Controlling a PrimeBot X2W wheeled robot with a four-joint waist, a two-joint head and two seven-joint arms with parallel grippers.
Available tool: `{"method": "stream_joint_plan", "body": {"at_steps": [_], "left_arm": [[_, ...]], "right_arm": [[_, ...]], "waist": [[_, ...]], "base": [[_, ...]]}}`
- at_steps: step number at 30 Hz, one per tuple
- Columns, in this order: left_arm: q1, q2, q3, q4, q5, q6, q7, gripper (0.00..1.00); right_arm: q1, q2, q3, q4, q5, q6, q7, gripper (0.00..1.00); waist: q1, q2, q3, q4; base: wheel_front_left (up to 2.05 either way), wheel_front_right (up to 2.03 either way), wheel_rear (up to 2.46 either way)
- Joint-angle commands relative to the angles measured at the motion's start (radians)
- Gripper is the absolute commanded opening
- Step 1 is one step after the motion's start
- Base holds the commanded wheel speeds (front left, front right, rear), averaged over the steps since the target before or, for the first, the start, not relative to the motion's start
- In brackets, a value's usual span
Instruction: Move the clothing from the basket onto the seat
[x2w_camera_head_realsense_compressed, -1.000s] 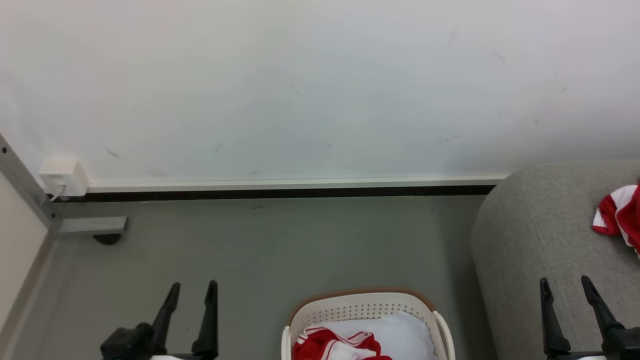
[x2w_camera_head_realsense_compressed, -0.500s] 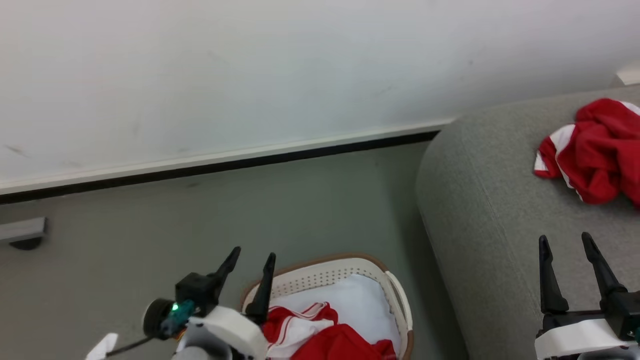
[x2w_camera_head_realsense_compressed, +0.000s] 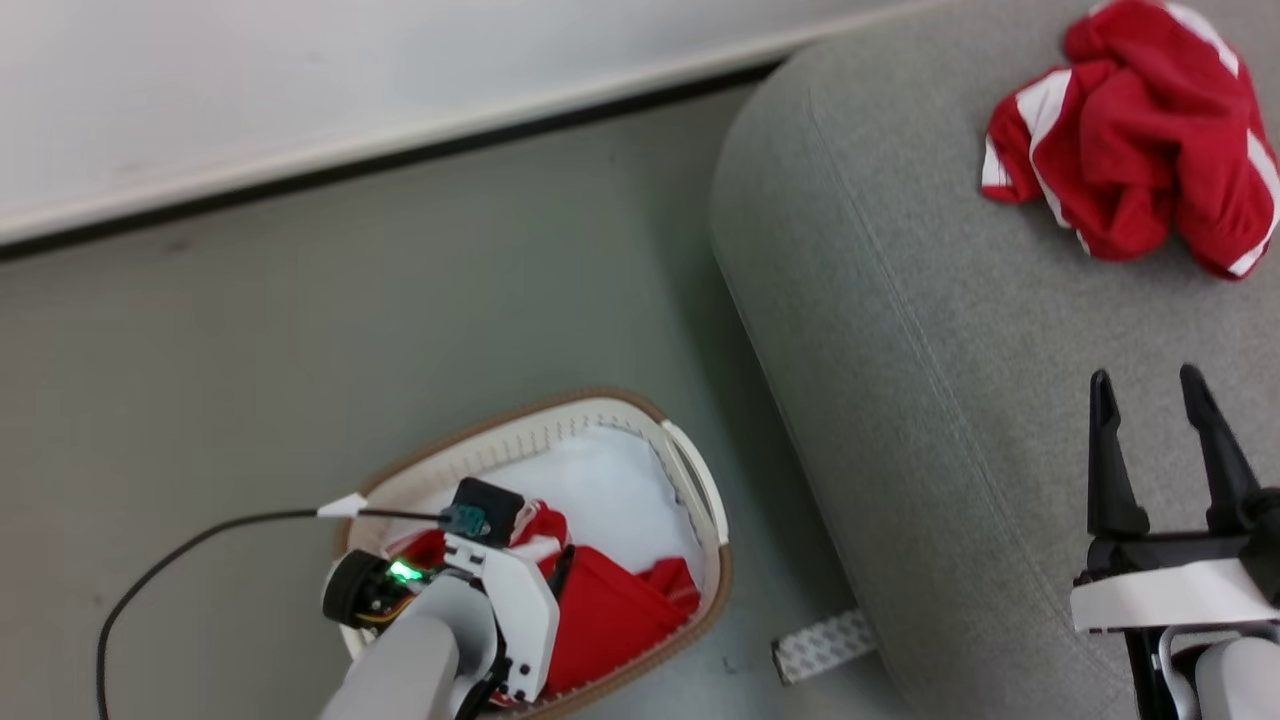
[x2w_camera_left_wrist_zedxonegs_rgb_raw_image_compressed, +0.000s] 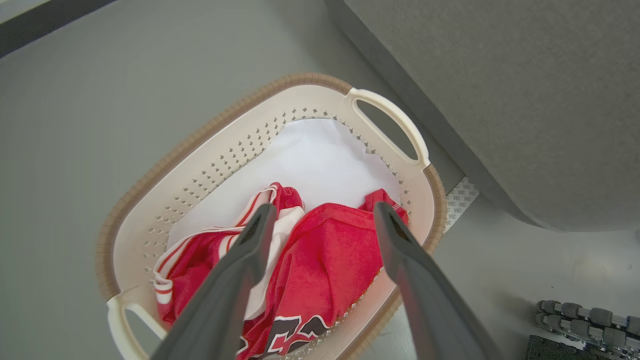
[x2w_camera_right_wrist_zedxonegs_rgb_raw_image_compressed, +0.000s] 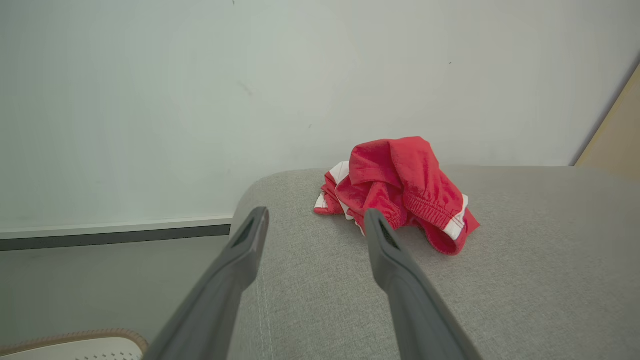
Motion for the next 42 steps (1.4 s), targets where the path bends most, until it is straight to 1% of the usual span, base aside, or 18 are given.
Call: {"method": "stream_joint_plan", "body": {"at_steps": [1, 7, 14, 17, 23, 24, 25, 26, 29, 32, 37, 38, 42], "left_arm": [[-0.024, 0.007, -0.006, 0.016, 0.004, 0.009, 0.014, 1.0], [-0.122, 0.007, -0.048, 0.149, 0.029, 0.041, 0.104, 1.0], [-0.217, 0.037, -0.067, 0.249, 0.049, 0.058, 0.135, 1.0], [-0.247, 0.046, -0.078, 0.277, 0.058, 0.059, 0.134, 1.0], [-0.282, 0.042, -0.104, 0.314, 0.06, 0.038, 0.103, 1.0], [-0.286, 0.038, -0.109, 0.317, 0.061, 0.032, 0.096, 0.9], [-0.291, 0.035, -0.113, 0.318, 0.061, 0.03, 0.082, 0.36], [-0.295, 0.033, -0.115, 0.319, 0.057, 0.027, 0.07, 0.0], [-0.295, 0.024, -0.122, 0.33, 0.04, 0.018, 0.051, 0.0], [-0.291, 0.012, -0.126, 0.327, 0.017, 0.007, 0.022, 0.0], [-0.246, 0.006, -0.137, 0.284, -0.039, -0.008, -0.065, 0.0], [-0.246, 0.006, -0.137, 0.284, -0.039, -0.008, -0.065, 0.0], [-0.191, 0.004, -0.182, 0.211, -0.109, -0.016, -0.107, 0.0]], "right_arm": [[-0.023, 0.0, 0.0, -0.01, 0.009, -0.002, 0.0, 1.0], [-0.08, 0.0, 0.021, -0.044, 0.039, -0.002, 0.0, 1.0], [-0.133, 0.0, 0.044, -0.083, 0.073, -0.002, 0.0, 1.0], [-0.15, 0.0, 0.049, -0.096, 0.081, -0.002, 0.0, 1.0], [-0.178, -0.001, 0.06, -0.116, 0.09, -0.002, 0.0, 1.0], [-0.181, -0.001, 0.061, -0.117, 0.091, -0.002, 0.0, 1.0], [-0.183, -0.001, 0.062, -0.118, 0.092, -0.002, 0.0, 1.0], [-0.186, -0.001, 0.062, -0.119, 0.093, -0.002, 0.0, 1.0], [-0.19, 0.0, 0.052, -0.116, 0.087, -0.002, 0.0, 1.0], [-0.182, -0.001, 0.04, -0.104, 0.077, -0.002, 0.0, 1.0], [-0.144, -0.001, 0.016, -0.088, 0.063, -0.002, 0.0, 1.0], [-0.144, -0.001, 0.016, -0.088, 0.063, -0.002, 0.0, 1.0], [-0.103, -0.001, -0.016, -0.07, 0.032, -0.002, 0.0, 1.0]], "waist": [[-0.0002, 0.0, 0.084, -0.044], [-0.0002, 0.0, 0.199, -0.056], [-0.0002, 0.0, 0.315, -0.053], [-0.0002, 0.0, 0.354, -0.049], [-0.0002, 0.0, 0.414, -0.042], [-0.0002, 0.0, 0.42, -0.042], [-0.0002, 0.0, 0.425, -0.042], [-0.0002, 0.0, 0.428, -0.04], [-0.0002, 0.0, 0.424, -0.026], [-0.0002, 0.0, 0.395, -0.002], [-0.0002, 0.0, 0.294, 0.048], [-0.0002, 0.0, 0.294, 0.048], [-0.0002, 0.0, 0.181, 0.105]], "base": [[0.0, 0.0, 0.0], [0.0, 0.0, 0.0], [0.0, 0.0, 0.0], [0.0, 0.0, 0.0], [0.0, 0.0, 0.0], [0.0, 0.0, 0.0], [0.0, 0.0, 0.0], [0.0, 0.0, 0.0], [0.0, 0.0, 0.0], [0.0, 0.0, 0.0], [0.0, 0.0, 0.0], [0.0, 0.0, 0.0], [0.0, 0.0, 0.0]]}}
